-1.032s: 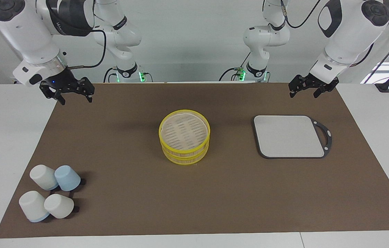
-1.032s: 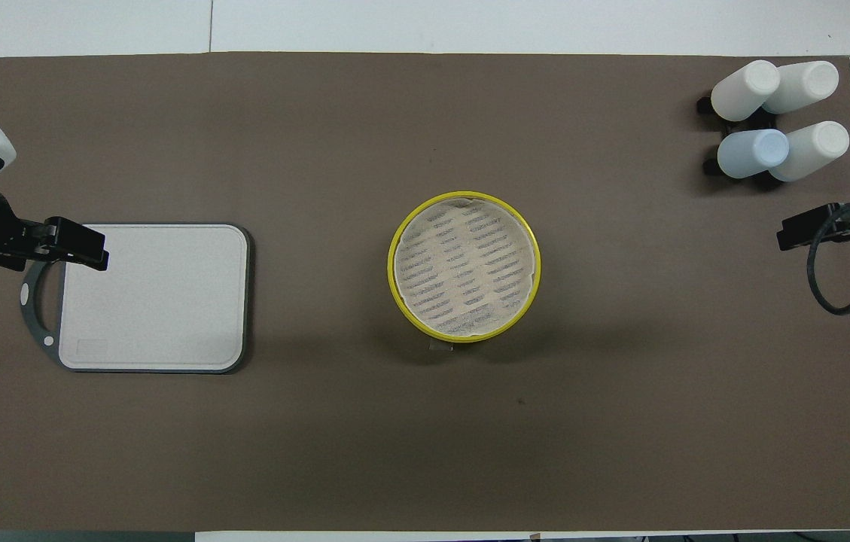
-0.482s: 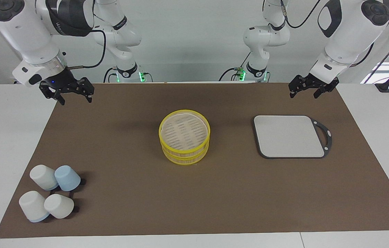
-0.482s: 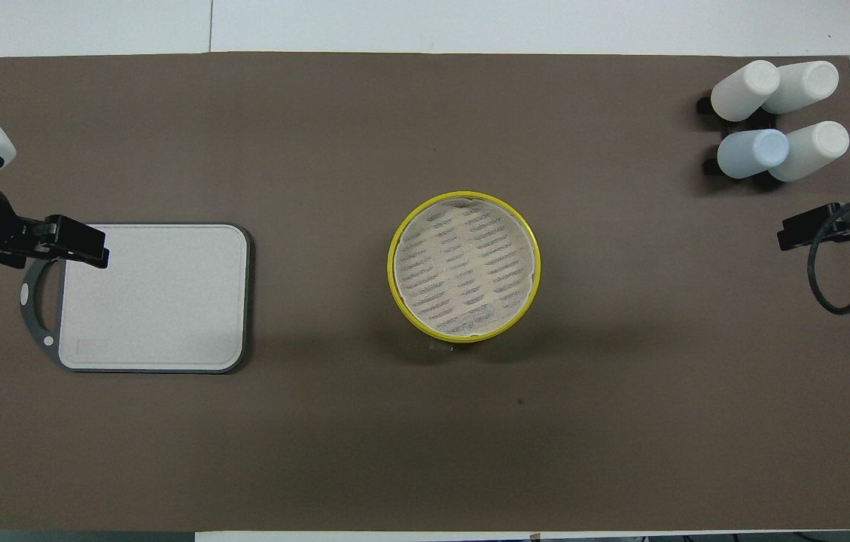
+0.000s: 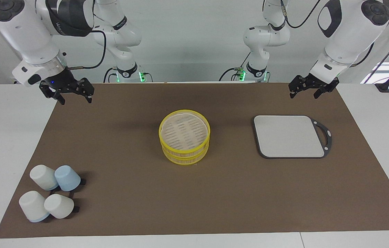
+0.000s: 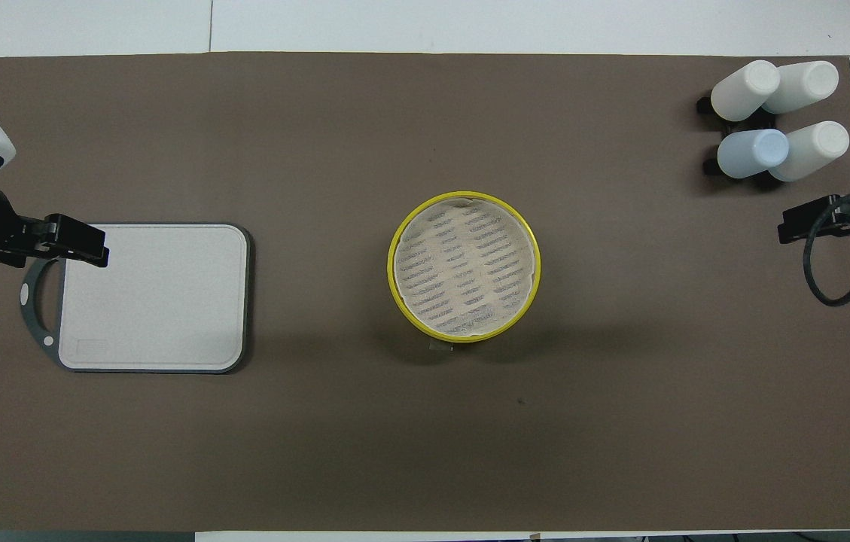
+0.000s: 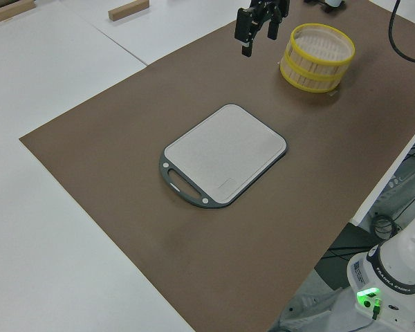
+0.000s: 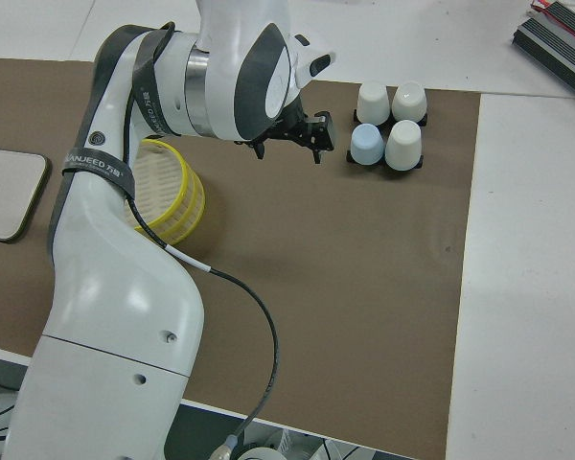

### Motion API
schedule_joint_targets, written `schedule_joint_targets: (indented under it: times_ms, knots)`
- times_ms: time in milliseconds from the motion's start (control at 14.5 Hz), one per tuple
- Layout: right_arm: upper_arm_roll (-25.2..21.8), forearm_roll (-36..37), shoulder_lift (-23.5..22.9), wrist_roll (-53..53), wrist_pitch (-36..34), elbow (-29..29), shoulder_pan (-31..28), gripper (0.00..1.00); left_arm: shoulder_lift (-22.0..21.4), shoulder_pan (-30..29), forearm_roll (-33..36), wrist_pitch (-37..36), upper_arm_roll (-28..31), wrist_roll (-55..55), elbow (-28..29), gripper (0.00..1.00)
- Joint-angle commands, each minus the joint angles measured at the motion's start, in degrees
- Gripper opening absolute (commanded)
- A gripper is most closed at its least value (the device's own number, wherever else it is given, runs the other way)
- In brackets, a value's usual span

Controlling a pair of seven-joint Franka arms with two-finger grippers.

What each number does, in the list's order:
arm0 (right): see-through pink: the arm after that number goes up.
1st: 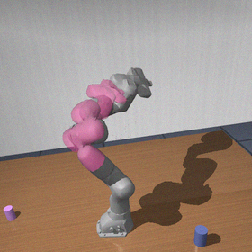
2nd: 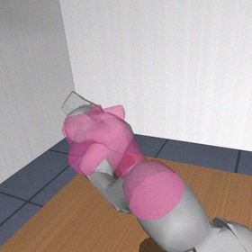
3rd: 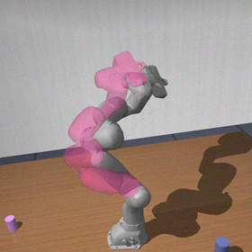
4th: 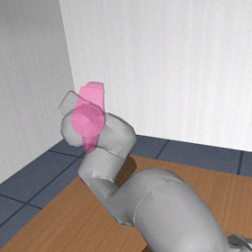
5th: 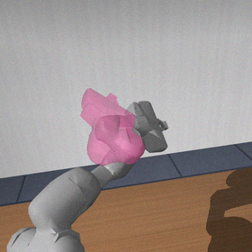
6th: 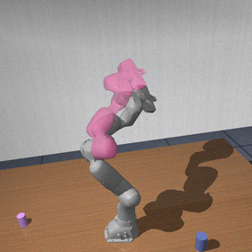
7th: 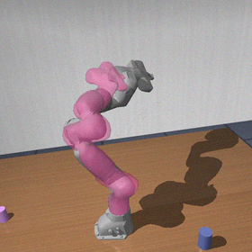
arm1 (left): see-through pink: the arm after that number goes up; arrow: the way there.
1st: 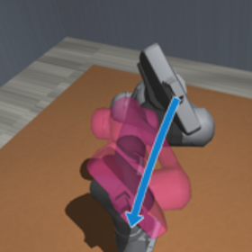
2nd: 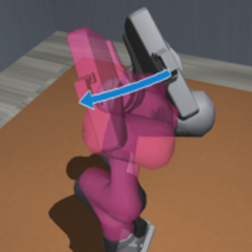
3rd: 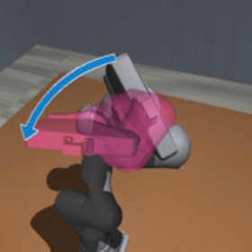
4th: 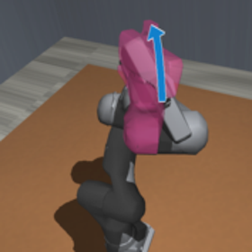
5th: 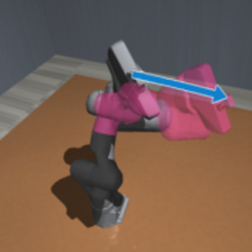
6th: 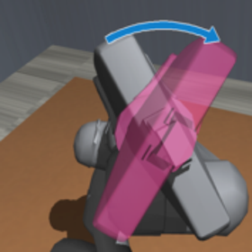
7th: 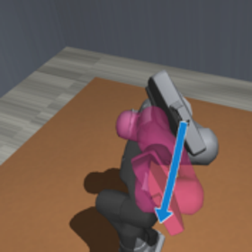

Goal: Place bun in steamer

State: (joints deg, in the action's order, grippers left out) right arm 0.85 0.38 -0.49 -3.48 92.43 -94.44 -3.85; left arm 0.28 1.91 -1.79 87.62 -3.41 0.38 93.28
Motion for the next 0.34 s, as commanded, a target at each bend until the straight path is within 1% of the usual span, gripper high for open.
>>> schedule_joint_targets:
  times_ms: [0,275]
  knots:
    - [0.6,0.1,-0.4,0.6,0.2,0.4,-0.9,1.00,-0.8,0.7,0.7,1.2,0.4,-0.1,1.4,1.00]
    - [0.6,0.0,-0.4,0.8,0.4,0.4,-1.2,1.00,-0.8,0.7,0.7,1.2,0.4,-0.1,1.4,1.00]
